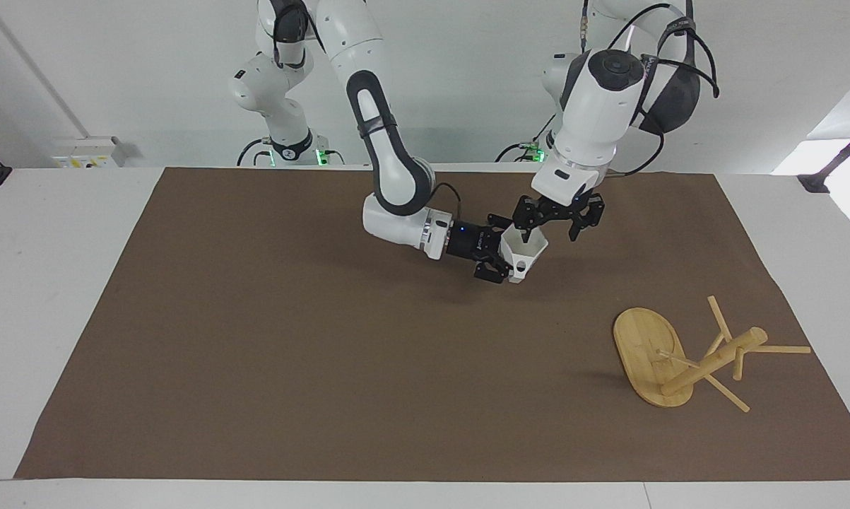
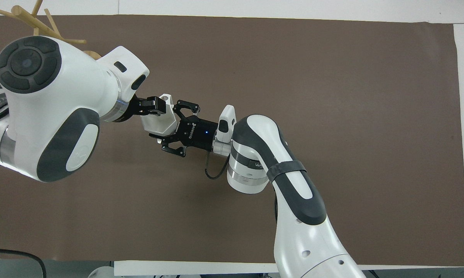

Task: Hang cup on rack
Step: 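Grasp the mug with the left gripper while the right gripper holds it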

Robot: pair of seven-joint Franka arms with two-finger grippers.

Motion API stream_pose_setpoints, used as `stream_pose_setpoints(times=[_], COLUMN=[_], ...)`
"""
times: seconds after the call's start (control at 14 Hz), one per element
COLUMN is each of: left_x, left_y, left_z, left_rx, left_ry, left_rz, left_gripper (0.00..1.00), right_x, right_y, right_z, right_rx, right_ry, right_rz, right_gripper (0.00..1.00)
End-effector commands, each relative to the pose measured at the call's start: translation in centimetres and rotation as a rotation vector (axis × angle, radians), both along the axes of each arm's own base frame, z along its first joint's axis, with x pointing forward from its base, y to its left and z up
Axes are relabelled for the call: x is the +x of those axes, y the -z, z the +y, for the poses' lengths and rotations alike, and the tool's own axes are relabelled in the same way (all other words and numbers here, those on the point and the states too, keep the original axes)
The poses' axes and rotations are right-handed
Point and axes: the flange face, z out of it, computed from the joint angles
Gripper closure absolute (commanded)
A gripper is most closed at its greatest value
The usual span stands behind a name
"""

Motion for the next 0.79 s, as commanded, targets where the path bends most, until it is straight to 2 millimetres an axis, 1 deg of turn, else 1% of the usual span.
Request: stream_pose_setpoints(times=[0.0, 0.22, 0.36, 0.43, 0.5, 0.57, 0.72], left_x=[-0.2, -0.2, -0.4, -0.4, -0.3, -0.5, -0.5], left_y=[1.0, 1.6, 2.7, 2.7, 2.9, 2.7, 2.6], left_z=[0.2, 0.2, 0.3, 0.3, 0.2, -0.4, -0.5], left_rx=[-0.004, -0.002, 0.001, -0.002, -0.002, -0.006, -0.01], left_ry=[-0.01, -0.013, -0.018, -0.039, -0.07, -0.086, -0.12], left_rz=[0.009, 0.016, 0.021, 0.018, 0.023, 0.02, 0.019], left_gripper=[0.2, 0.34, 0.48, 0.57, 0.9, 1.0, 1.0], right_x=[0.2, 0.2, 0.3, 0.2, 0.3, 0.3, 0.4], right_y=[-0.3, -0.2, -0.2, -0.2, -0.2, -0.2, -0.2], right_z=[-0.2, -0.2, -0.3, -0.2, -0.3, -0.3, -0.4], right_rx=[0.006, 0.004, 0.002, 0.002, 0.002, 0.002, 0.001], right_ry=[0.022, 0.022, 0.025, 0.024, 0.025, 0.025, 0.027], right_rz=[-0.01, -0.011, -0.01, -0.01, -0.01, -0.01, -0.01], right_gripper=[1.0, 1.0, 1.0, 1.0, 1.0, 1.0, 1.0])
